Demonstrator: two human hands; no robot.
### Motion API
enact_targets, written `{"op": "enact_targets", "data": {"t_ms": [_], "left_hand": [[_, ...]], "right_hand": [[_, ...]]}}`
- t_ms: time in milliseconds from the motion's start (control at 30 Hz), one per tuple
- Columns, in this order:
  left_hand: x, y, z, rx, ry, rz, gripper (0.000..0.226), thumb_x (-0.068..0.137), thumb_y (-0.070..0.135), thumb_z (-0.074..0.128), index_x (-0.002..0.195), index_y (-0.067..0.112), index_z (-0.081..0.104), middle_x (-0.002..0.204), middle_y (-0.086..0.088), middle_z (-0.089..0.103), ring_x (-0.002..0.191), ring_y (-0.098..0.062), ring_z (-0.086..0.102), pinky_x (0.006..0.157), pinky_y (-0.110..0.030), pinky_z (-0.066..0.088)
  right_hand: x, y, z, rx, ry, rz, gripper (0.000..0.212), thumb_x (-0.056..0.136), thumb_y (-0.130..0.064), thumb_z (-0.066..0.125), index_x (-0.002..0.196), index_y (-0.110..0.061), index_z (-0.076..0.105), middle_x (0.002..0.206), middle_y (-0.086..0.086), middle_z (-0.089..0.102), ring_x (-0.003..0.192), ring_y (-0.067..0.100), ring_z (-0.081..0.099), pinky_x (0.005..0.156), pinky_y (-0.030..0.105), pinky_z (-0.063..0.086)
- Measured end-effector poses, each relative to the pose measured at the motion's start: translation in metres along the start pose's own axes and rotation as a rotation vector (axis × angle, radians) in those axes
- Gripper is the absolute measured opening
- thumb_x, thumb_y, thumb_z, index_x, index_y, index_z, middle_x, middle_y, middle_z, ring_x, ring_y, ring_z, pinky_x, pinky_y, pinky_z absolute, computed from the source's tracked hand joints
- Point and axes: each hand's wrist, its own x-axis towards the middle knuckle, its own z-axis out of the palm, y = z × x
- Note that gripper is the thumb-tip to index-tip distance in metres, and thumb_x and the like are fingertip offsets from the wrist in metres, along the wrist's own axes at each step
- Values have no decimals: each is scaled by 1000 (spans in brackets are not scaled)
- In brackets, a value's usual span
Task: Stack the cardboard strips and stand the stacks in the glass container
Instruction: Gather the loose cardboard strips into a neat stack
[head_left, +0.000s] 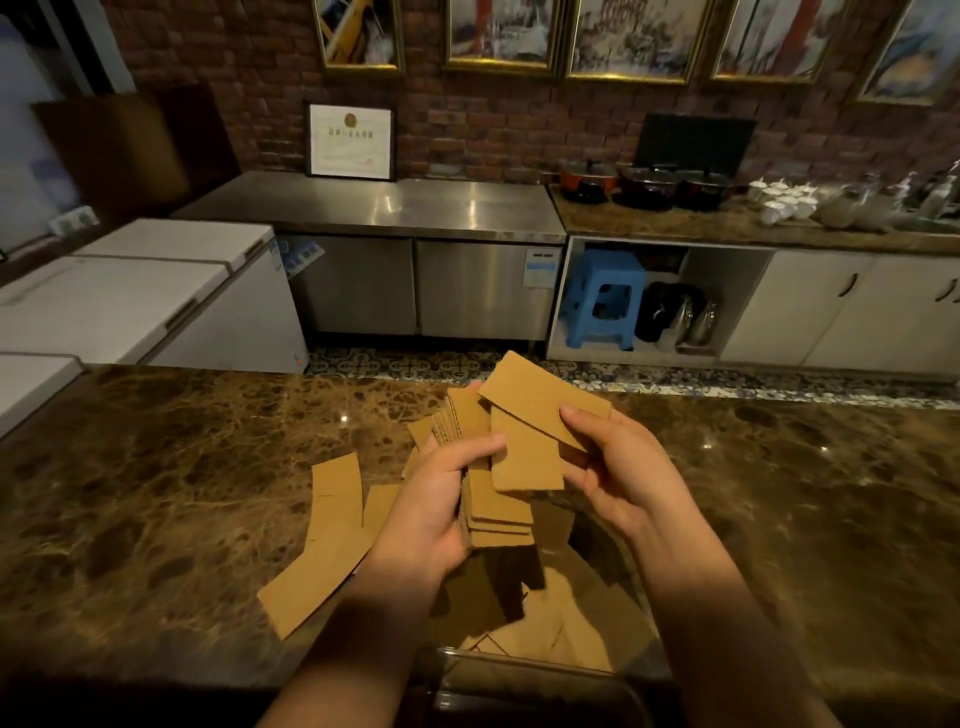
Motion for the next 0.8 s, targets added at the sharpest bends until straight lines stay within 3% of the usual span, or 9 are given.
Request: {"op": "enact_targets", "data": {"t_ms": [133, 300, 400, 500, 633, 733, 800], "left_hand": [[-3, 3, 0, -29, 46, 30, 73, 59, -4, 65, 126, 25, 62, 109, -17, 75, 91, -33, 74, 60, -42, 60], [-6, 9, -6, -37, 58, 68, 60, 58, -1, 66, 111, 27, 66, 99, -13, 78, 84, -33, 75, 64, -48, 60], [-8, 10, -6, -22, 51, 51, 61, 58, -1, 66, 114, 23, 66, 104, -16, 75, 90, -36, 71, 61, -46, 59], [-10, 9, -3, -22, 25, 23, 61, 58, -1, 65, 115, 20, 66, 97, -16, 76, 80, -34, 73, 54, -42, 58], [-14, 10, -6, -33, -90, -166, 54, 56, 2, 65, 110, 6, 66, 79, -17, 73, 64, -31, 72, 51, -37, 59], [-14, 6, -8, -28, -160, -253, 57, 50, 2, 68, 107, 2, 65, 81, -18, 71, 65, -31, 70, 57, -35, 59], [-13, 1, -7, -57, -181, -278, 54, 50, 2, 67, 104, -4, 64, 80, -22, 70, 61, -34, 69, 54, -35, 59]], "right_hand": [[-5, 1, 6, 26, 33, 36, 25, 95, -17, 66, 119, -11, 64, 106, 18, 76, 86, 34, 77, 34, 20, 51], [-4, -3, 2, 152, 93, -15, 34, 96, -19, 64, 129, -12, 60, 128, 19, 62, 103, 36, 68, 52, 34, 60], [-5, -2, 4, 151, 84, -22, 33, 96, -19, 63, 128, -11, 59, 129, 19, 61, 105, 35, 67, 52, 32, 59], [-4, -7, 7, 221, 52, -48, 37, 96, -20, 62, 131, -9, 58, 127, 20, 63, 101, 33, 68, 52, 31, 60], [-4, -7, 8, 336, -173, -87, 51, 87, -20, 66, 135, -6, 58, 121, 20, 71, 94, 32, 74, 68, 39, 62], [0, 4, 8, 280, -318, -148, 65, 83, -27, 69, 143, -8, 51, 134, 20, 64, 110, 34, 67, 98, 52, 54], [4, 13, 14, 239, -348, -204, 64, 86, -35, 66, 142, -10, 49, 120, 18, 71, 107, 31, 69, 97, 50, 55]]}}
